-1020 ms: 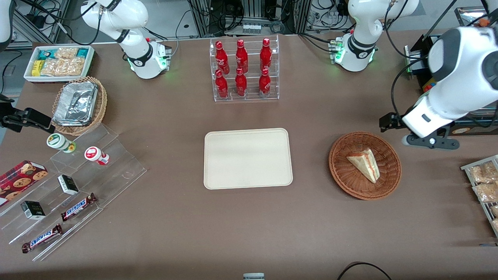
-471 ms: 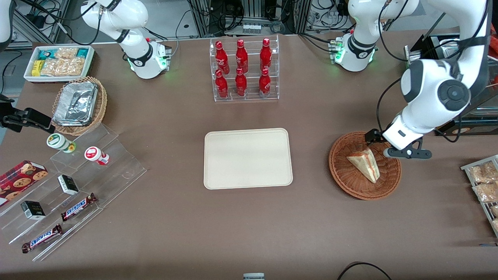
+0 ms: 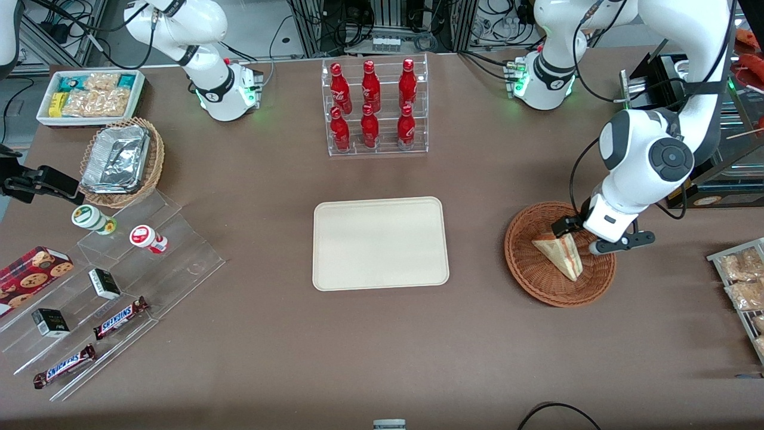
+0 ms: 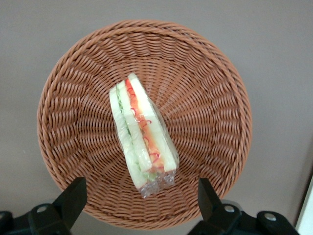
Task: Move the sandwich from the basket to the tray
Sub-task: 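Lower the left gripper and close it on the sandwich's crust edge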
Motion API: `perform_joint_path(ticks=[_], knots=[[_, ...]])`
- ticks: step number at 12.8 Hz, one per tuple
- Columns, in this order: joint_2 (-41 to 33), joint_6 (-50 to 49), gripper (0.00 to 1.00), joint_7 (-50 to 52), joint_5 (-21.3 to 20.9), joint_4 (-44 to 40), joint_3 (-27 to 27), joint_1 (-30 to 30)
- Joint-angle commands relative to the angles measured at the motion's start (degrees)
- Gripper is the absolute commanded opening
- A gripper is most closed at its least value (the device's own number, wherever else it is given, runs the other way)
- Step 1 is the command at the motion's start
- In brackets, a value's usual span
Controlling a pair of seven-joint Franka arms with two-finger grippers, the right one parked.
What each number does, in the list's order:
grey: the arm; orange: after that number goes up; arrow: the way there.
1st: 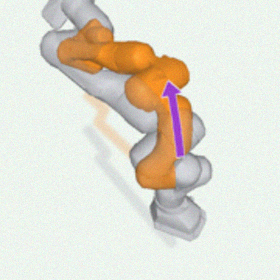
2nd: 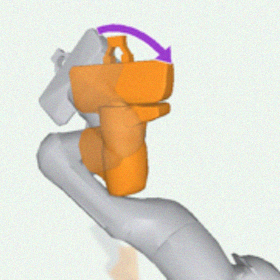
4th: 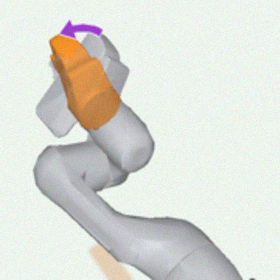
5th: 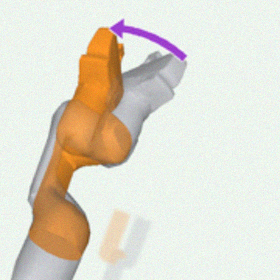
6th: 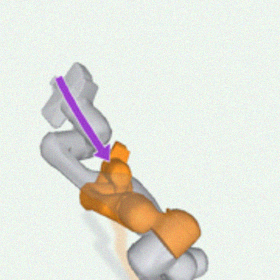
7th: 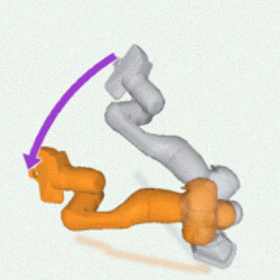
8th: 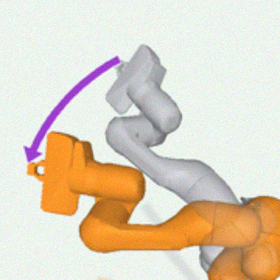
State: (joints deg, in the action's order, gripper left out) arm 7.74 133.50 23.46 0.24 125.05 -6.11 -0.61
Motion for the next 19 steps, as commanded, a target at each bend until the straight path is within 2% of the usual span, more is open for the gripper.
perform_joint_path(ticks=[1, 4, 14, 15, 17, 18, 19], knots=[[1.4, 3.9, 1.0, 11.6, 0.2, 0.4, -0.3, 0.1], [3.8, 7.3, 1.0, 25.9, 0.1, 0.4, -0.3, -0.3], [9.3, 7.8, 1.0, 26.0, -1.6, 0.5, -0.3, -0.4], [9.5, 7.8, 0.96, 26.0, -1.9, 0.5, -0.3, -0.4], [9.7, 7.8, 0.25, 26.0, -3.0, 0.5, -0.3, -0.4], [9.9, 7.8, 0.0, 26.0, -3.7, 0.5, -0.3, -0.4], [9.8, 7.6, 0.0, 26.0, -4.5, 0.5, -0.3, -0.4]])
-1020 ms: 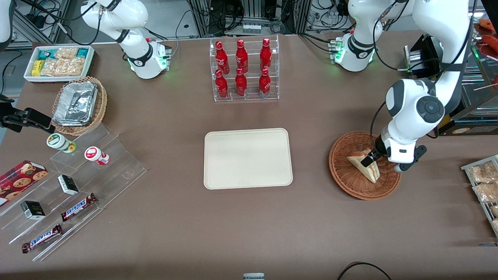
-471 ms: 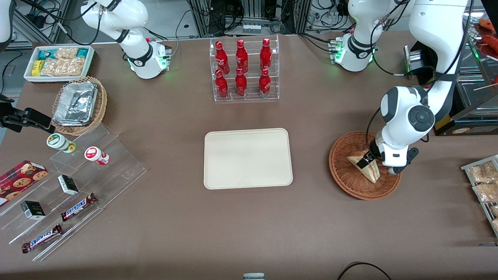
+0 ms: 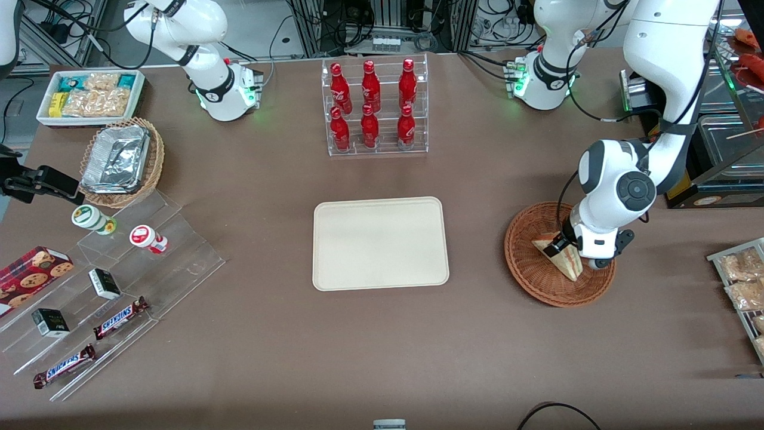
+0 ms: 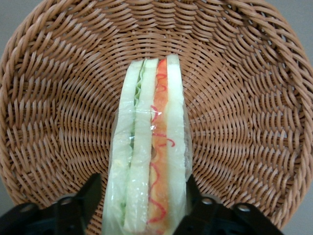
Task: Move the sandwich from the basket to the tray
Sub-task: 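Lower the left gripper and close it on the sandwich's crust edge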
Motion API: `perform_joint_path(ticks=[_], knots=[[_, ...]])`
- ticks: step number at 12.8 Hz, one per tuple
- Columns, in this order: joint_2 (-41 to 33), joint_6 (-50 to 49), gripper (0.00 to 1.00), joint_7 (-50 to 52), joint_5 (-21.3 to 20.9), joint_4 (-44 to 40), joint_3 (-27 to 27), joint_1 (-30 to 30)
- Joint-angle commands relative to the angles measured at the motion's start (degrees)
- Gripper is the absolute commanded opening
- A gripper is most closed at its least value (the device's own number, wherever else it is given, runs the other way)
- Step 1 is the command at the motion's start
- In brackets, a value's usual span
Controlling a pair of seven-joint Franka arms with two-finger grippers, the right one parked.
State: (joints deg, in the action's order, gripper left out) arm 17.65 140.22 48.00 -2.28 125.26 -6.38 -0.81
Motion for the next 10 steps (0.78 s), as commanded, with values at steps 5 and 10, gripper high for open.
perform_joint_path(ticks=[5, 10], knots=[[-2.6, -10.9, 0.0, 1.5, -4.0, -6.3, -1.5, -0.7], [-1.0, -21.7, 0.0, 1.2, -3.3, -18.1, -2.2, -7.9]])
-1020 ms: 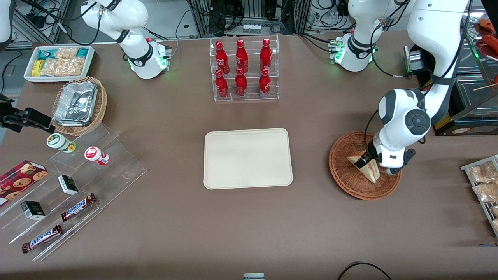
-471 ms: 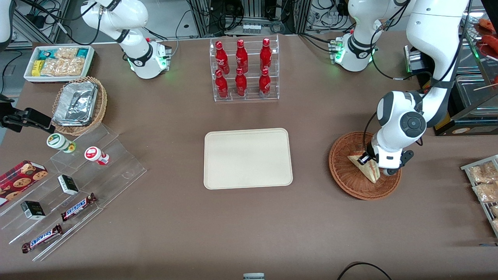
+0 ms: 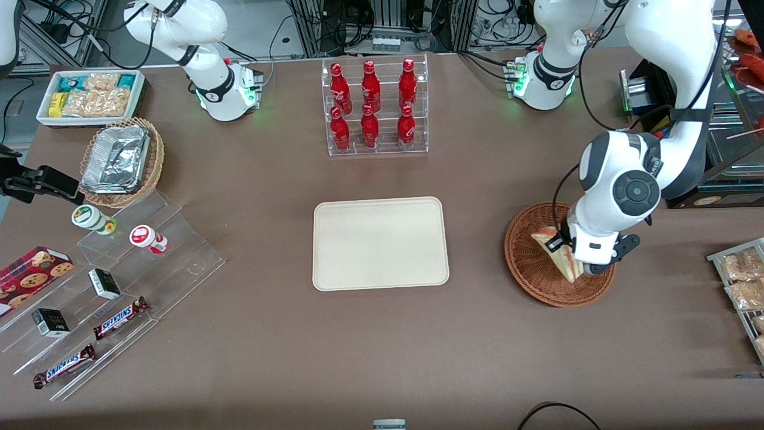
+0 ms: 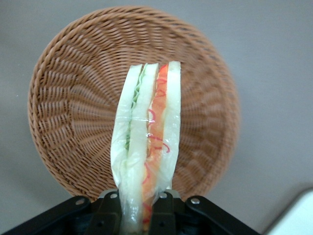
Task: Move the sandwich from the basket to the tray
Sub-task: 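Lift the sandwich and carry it over the cream tray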
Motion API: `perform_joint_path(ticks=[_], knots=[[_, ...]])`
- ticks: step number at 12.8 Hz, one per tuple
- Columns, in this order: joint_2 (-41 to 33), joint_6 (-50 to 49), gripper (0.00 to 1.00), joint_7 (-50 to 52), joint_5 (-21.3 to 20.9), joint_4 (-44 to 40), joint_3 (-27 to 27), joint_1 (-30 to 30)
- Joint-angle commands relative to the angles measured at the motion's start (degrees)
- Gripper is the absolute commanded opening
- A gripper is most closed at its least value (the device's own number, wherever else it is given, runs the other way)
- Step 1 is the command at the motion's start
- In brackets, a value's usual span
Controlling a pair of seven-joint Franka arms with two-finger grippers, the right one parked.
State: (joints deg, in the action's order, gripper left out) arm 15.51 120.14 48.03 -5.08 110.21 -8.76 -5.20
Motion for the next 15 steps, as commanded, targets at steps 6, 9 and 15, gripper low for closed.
perform_joint_path(ticks=[6, 9, 15], knots=[[10.9, -1.6, 0.0, -1.4, 1.0, -12.9, -4.8, -12.1], [18.5, -3.2, 0.0, -0.4, 0.8, -22.0, -6.0, -18.2], [30.7, -6.7, 0.0, 4.5, 0.2, -37.2, -5.7, -28.6]])
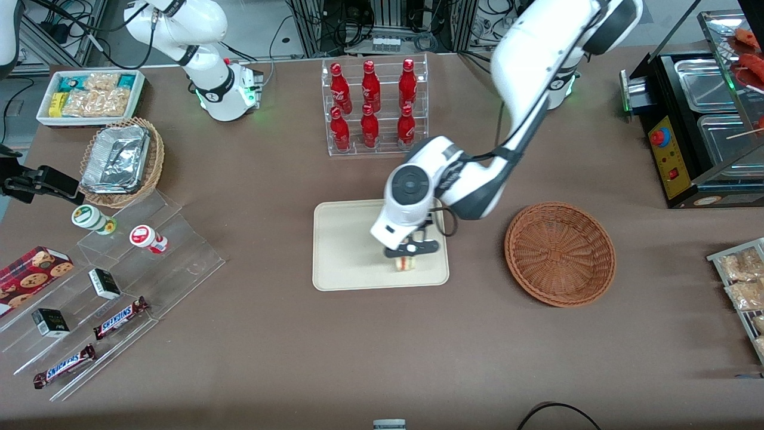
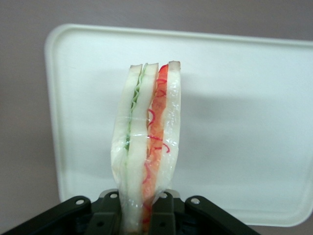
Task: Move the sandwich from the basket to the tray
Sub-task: 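Lift the sandwich and carry it over the cream tray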
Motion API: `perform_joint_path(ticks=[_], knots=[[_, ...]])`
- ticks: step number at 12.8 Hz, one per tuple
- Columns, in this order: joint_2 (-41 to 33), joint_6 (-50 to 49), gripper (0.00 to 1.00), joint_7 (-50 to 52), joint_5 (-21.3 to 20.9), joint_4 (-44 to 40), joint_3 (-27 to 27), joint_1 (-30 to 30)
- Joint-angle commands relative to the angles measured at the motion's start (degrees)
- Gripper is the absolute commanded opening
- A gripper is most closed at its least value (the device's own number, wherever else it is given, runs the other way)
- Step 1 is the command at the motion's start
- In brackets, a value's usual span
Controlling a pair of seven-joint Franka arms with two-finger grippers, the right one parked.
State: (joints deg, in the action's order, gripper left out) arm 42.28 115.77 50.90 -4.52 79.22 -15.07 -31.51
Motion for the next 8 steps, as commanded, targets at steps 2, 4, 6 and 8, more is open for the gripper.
perform_joint_path(ticks=[2, 4, 6, 8], knots=[[8.3, -3.5, 0.0, 4.8, -2.0, -11.9, 2.1, -5.8], [8.6, -4.4, 0.0, 5.5, -2.3, -12.5, 2.4, -6.5], [8.8, -4.5, 0.0, 6.7, -2.5, -12.5, 2.6, -7.0], [9.5, -4.2, 0.0, 7.9, -2.5, -12.5, 2.7, -7.2]])
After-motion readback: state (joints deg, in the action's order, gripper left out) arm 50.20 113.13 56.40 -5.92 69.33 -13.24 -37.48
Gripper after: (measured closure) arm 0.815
